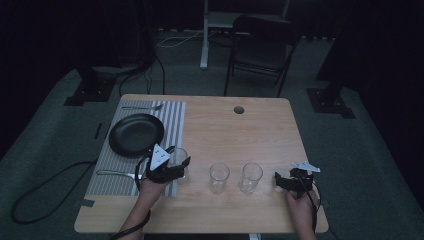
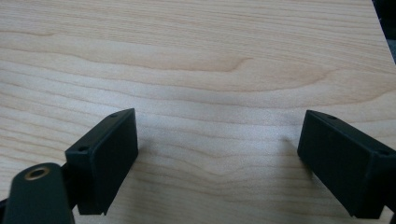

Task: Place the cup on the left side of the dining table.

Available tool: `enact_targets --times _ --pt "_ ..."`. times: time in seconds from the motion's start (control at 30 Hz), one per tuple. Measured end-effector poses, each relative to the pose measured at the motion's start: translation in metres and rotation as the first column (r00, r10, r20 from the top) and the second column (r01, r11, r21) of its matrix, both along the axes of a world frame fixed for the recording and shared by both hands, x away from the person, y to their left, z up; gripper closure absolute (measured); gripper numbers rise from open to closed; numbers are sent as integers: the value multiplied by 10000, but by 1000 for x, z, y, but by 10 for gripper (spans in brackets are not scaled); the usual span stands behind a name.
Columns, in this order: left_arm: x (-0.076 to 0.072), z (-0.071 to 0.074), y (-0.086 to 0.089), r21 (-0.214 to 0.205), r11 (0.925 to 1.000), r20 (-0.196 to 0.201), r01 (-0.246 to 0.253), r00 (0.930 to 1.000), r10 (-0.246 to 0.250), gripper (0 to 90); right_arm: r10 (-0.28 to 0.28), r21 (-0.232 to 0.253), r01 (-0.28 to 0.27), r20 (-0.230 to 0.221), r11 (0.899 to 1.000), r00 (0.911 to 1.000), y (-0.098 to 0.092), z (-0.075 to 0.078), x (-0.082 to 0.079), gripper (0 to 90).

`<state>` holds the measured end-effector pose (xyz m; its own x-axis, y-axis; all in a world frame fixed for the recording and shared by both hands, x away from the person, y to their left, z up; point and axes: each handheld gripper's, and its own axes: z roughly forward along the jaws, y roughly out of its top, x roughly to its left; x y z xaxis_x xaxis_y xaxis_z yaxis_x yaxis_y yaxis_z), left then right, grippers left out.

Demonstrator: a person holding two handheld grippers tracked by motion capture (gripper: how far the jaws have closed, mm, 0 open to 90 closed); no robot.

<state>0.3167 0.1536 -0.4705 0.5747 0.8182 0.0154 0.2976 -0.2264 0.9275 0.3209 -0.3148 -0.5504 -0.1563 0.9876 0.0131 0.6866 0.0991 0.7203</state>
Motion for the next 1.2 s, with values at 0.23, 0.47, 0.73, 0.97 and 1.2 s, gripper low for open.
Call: enact_targets --times 0.23,0.47,0.73,0.97,1.2 --pt "6 4 14 -52 9989 98 -474 9988 475 287 1 7 -1 12 10000 10000 0 0 0 118" --pt "14 7 30 -73 9953 -26 -970 9953 970 287 15 -14 -15 10 10000 10000 0 0 0 118" --pt "22 7 44 70 9873 -68 -1586 9873 1587 287 12 -9 -12 12 10000 10000 0 0 0 118" --pt "29 1 55 114 9797 -349 -2003 9791 2005 287 13 -9 -13 12 10000 10000 0 0 0 118" --pt "32 -5 64 217 9740 -300 -2257 9736 2263 286 14 -13 -14 10 10000 10000 0 0 0 118"
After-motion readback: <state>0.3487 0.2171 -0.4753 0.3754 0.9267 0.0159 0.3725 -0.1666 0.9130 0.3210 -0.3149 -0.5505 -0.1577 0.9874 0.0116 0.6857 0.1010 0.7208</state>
